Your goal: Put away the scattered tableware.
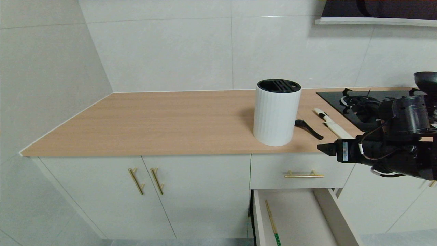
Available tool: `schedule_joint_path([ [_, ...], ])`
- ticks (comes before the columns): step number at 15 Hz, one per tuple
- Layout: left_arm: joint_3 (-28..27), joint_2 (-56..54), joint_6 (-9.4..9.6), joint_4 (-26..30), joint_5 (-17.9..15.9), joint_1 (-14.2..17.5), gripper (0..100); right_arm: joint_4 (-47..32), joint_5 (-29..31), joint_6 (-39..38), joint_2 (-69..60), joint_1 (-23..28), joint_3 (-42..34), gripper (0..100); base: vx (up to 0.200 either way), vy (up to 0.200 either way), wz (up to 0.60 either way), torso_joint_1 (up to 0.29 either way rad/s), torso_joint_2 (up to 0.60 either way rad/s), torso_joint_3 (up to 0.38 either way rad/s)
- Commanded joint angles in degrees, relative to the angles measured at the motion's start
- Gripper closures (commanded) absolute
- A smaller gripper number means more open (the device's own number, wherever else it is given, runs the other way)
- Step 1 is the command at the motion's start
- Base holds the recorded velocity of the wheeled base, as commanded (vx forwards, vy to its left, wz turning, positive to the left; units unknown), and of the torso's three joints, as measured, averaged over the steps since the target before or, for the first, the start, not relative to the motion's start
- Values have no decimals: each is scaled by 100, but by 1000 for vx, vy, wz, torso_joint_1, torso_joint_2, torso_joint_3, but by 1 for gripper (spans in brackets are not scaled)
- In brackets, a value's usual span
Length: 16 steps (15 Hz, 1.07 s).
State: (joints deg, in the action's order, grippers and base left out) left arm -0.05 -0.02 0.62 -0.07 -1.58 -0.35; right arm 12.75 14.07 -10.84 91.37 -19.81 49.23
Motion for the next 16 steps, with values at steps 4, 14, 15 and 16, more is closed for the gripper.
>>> schedule_joint_path([
  [4, 5, 2, -1, 7, 0, 0, 0, 78, -44, 407, 83, 223, 8, 0, 0, 0, 0, 65, -148, -83],
  [14, -4, 2, -1, 7, 0, 0, 0, -572, -2154, 1444, 1700, 1366, 2355, 0, 0, 0, 0, 0, 0, 0],
  [15, 5, 2, -1, 7, 0, 0, 0, -519, -2224, 1497, 2016, 1401, 2443, 0, 0, 0, 0, 0, 0, 0],
  [16, 5, 2, -1, 7, 0, 0, 0, -387, -2233, 1620, 2333, 1401, 2566, 0, 0, 0, 0, 0, 0, 0],
])
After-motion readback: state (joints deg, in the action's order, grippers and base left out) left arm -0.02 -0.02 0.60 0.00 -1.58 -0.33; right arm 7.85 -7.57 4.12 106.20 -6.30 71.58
